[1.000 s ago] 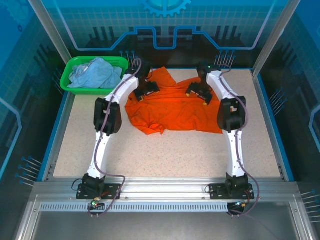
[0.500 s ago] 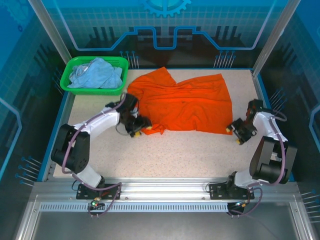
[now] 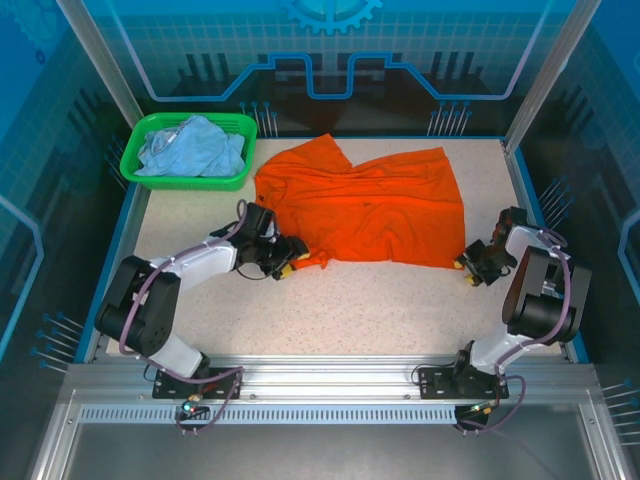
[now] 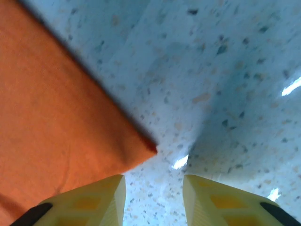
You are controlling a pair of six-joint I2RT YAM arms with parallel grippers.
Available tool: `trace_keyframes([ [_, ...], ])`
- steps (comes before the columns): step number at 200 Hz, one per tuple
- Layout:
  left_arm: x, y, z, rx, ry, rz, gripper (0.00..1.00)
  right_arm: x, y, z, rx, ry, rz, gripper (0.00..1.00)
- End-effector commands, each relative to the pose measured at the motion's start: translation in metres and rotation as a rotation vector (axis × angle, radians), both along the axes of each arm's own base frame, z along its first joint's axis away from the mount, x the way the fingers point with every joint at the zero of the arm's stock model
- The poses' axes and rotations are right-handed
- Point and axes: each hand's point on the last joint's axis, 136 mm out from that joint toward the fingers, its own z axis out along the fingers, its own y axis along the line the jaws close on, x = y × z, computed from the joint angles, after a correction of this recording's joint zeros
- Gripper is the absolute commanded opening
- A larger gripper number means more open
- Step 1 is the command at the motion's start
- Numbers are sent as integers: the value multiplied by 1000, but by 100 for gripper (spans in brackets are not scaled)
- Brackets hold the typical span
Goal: Fold and stack the t-shirts
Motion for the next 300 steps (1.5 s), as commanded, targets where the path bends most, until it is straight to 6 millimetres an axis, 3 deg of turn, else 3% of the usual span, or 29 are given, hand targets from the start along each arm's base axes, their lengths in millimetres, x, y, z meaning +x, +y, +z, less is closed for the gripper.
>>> trace_keyframes([
  [1, -3, 3, -7, 0, -3, 53, 59, 14, -14, 4, -17, -44, -37, 36],
  [131, 4, 6, -19, 201, -40, -72, 54, 10, -9, -9, -5, -6, -37, 26],
  [184, 6, 3, -28, 305, -19, -112, 44, 12, -5, -10, -15, 19, -18, 18],
  [217, 3, 13, -36, 379, 6, -122, 50, 15, -1, -11, -23, 27, 1, 16],
  [240, 4, 13, -39, 399, 2, -130, 50, 17, 1, -11, -24, 32, 11, 12],
  [269, 12, 6, -44, 382, -5, -126, 38, 20, 2, -11, -29, 32, 17, 9],
  [300, 15, 5, -41, 382, -4, -122, 12, 22, 3, -9, -34, 36, 30, 2],
])
